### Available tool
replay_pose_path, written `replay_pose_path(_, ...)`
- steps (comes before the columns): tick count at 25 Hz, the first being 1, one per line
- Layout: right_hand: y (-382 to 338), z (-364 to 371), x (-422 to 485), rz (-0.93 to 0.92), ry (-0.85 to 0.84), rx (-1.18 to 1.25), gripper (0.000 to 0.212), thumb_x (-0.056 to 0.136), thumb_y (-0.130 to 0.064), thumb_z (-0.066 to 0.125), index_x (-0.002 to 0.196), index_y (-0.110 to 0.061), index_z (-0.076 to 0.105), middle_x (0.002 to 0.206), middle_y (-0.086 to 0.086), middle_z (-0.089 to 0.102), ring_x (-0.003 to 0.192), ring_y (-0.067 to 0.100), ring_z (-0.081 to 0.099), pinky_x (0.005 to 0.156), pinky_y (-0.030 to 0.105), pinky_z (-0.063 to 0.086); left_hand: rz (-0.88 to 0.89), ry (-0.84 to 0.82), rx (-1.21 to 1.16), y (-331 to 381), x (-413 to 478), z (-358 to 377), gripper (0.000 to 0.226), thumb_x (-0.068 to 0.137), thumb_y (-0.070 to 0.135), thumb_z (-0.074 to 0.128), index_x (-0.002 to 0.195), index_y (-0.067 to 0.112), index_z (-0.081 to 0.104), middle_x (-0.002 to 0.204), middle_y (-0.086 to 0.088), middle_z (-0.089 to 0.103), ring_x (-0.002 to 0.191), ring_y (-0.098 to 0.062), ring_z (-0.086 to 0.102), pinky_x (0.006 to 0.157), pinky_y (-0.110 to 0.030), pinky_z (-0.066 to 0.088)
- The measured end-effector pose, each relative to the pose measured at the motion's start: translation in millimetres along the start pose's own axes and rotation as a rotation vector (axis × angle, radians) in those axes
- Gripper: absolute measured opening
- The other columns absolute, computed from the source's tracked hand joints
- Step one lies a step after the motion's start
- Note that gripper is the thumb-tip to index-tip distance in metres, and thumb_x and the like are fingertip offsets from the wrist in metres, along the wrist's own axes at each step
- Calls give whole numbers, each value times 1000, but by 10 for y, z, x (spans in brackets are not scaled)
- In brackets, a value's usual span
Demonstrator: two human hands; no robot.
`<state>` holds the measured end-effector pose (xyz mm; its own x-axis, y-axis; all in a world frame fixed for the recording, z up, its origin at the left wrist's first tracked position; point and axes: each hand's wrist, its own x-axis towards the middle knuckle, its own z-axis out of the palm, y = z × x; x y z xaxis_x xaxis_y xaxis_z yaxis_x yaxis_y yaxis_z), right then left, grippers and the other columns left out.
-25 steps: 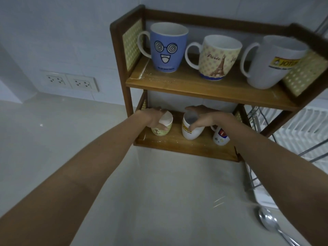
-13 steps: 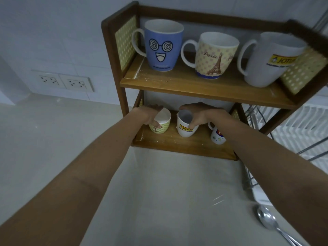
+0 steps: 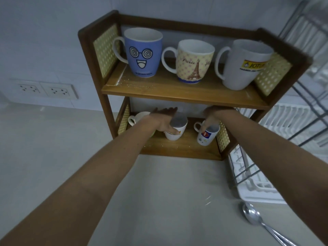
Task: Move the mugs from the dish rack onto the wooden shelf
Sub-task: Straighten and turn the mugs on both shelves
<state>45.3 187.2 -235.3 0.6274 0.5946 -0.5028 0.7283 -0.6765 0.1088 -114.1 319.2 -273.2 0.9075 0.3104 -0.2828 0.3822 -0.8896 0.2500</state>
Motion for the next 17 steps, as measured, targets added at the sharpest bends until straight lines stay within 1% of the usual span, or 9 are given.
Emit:
replay_pose_path(1, 32, 47, -24, 14, -1, -77, 81, 64, -48, 79, 127, -9, 48, 126, 13, 54, 112, 30, 53, 95, 39, 46, 2, 7, 17, 59, 41, 32, 102, 76, 60, 63, 151, 21, 5, 159, -5, 19, 143, -28, 23, 115, -45, 22)
replay_pose_path(2, 62, 103, -37, -4, 18, -114, 76, 67, -48, 77, 126, -10, 50, 124, 12, 55, 112, 30, 53, 93, 39, 47, -5, 29, 34, 96, 76, 61, 100, 76, 58, 65, 150, 18, 10, 157, -6, 25, 140, -29, 30, 111, -44, 30)
replay_pose_path(4, 115, 164, -64, -82, 65, -102, 64, 71, -42, 75, 124, -14, 53, 121, 9, 57, 109, 27, 54, 91, 40, 49, -37, 98, 58, 108, 113, 89, 95, 72, 56, 70, 145, 14, 26, 147, -8, 41, 129, -29, 44, 98, -40, 43)
replay_pose_path(6, 147, 158, -101, -163, 80, -78, 61, 71, -34, 76, 126, -20, 53, 125, 8, 55, 111, 26, 53, 92, 40, 50, -69, 140, 74, 90, 126, 91, 89, 66, 57, 73, 136, 16, 38, 136, -7, 53, 118, -28, 53, 86, -37, 48)
replay_pose_path(9, 164, 148, -100, -217, 100, -66, 68, 71, -21, 76, 133, -26, 48, 133, 8, 49, 117, 26, 50, 94, 40, 50, -83, 150, 101, 71, 116, 109, 86, 62, 60, 73, 131, 19, 42, 129, -5, 58, 112, -27, 56, 77, -34, 47)
replay_pose_path(13, 184, 201, -68, -248, 136, -23, 72, 69, -22, 77, 134, -29, 47, 136, 8, 47, 118, 27, 49, 94, 41, 50, -84, 168, 56, 51, 107, 168, 88, 62, 61, 73, 133, 19, 40, 132, -6, 55, 115, -27, 53, 79, -35, 46)
replay_pose_path(17, 201, 228, -60, -274, 135, 26, 72, 69, -23, 77, 134, -29, 47, 137, 6, 48, 118, 26, 50, 94, 40, 50, -89, 175, 43, 65, 127, 216, 93, 64, 62, 72, 137, 17, 35, 137, -7, 50, 120, -28, 50, 86, -37, 46)
